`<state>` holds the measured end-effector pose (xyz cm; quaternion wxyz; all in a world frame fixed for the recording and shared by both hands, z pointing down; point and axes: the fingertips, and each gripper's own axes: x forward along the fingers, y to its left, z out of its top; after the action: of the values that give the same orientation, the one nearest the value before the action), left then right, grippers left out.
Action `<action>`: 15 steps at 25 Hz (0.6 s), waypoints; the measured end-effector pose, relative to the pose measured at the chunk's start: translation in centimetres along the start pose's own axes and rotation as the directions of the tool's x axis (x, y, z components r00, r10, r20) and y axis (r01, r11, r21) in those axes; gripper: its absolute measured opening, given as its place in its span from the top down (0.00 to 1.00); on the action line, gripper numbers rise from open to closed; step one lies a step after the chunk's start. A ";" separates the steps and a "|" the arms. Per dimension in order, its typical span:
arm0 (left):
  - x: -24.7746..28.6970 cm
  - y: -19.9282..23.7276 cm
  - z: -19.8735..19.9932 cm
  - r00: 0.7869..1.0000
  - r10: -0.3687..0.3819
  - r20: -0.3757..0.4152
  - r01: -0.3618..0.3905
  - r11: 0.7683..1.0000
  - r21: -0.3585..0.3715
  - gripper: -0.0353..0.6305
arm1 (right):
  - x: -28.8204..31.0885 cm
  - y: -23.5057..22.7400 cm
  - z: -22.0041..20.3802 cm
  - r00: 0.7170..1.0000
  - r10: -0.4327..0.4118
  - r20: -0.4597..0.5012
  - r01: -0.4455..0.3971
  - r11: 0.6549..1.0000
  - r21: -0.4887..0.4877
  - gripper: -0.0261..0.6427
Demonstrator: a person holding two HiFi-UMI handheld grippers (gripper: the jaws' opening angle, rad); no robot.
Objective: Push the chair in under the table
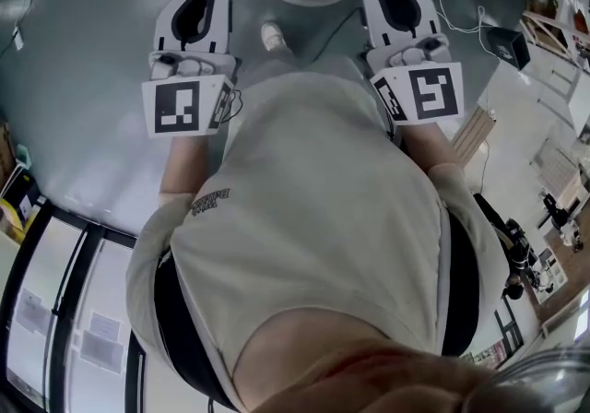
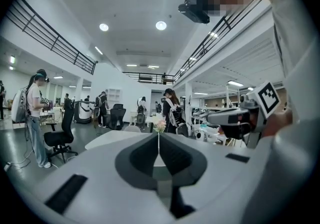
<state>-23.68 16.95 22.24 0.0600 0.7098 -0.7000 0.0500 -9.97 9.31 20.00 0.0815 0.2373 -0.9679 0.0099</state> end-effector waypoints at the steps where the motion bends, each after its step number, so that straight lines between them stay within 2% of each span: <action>1: 0.3 0.3 0.1 1.000 -0.010 0.002 0.010 1.000 -0.002 0.93 | 0.2 0.0 0.1 1.000 -0.009 -0.003 0.009 1.000 0.000 0.95; 8: 2.7 -0.4 0.9 0.997 -0.072 0.010 0.072 0.997 -0.004 0.93 | 0.1 -1.5 0.0 0.999 -0.047 -0.007 0.047 0.999 0.000 0.95; 15: 4.3 -1.4 1.9 0.996 -0.081 -0.023 0.082 0.997 0.006 0.93 | 0.0 -3.2 0.6 0.998 -0.063 0.006 0.063 0.998 0.015 0.95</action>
<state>-22.25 12.43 20.96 0.0675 0.7374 -0.6696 0.0581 -8.54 6.44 19.34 0.0771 0.2685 -0.9601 0.0138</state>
